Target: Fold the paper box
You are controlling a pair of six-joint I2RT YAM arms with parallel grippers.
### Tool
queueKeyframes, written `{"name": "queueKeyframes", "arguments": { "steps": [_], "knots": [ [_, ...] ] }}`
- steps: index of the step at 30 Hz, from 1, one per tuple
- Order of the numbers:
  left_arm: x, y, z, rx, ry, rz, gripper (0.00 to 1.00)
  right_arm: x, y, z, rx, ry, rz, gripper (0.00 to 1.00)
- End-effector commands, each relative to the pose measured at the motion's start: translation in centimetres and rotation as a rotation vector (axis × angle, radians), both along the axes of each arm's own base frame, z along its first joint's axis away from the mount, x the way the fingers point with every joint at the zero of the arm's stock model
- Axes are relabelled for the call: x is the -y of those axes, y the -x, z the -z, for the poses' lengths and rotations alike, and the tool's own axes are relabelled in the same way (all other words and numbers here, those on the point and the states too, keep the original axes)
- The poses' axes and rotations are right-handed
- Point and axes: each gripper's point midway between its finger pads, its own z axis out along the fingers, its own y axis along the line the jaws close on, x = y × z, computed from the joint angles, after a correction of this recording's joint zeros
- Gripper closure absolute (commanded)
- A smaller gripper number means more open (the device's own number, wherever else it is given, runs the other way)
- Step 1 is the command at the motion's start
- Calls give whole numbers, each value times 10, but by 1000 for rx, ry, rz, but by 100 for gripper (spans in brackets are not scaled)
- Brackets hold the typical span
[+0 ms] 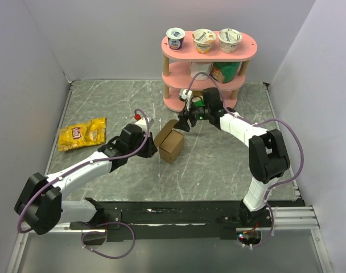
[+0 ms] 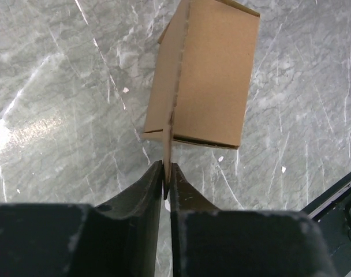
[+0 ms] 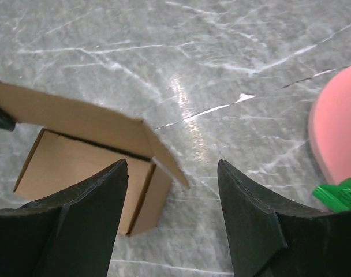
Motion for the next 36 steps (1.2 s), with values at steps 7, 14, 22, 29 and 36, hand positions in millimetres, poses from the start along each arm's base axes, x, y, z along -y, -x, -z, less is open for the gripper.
{"name": "queueKeyframes", "arguments": {
  "steps": [7,14,22,29,36],
  "knots": [
    [1,-13,-19,60,-25,8,92,-13,-8,-16,37,-52,-98,32],
    [4,-9,-21,112,-60,107,99,-5,-16,-24,53,-66,-90,14],
    [18,13,-12,165,-134,294,99,28,22,-36,29,-68,-88,11],
    [20,16,-11,178,-150,311,99,39,52,-24,-43,-61,-101,16],
    [23,18,-16,196,-152,323,99,38,51,-20,-56,-51,-105,18]
  ]
}}
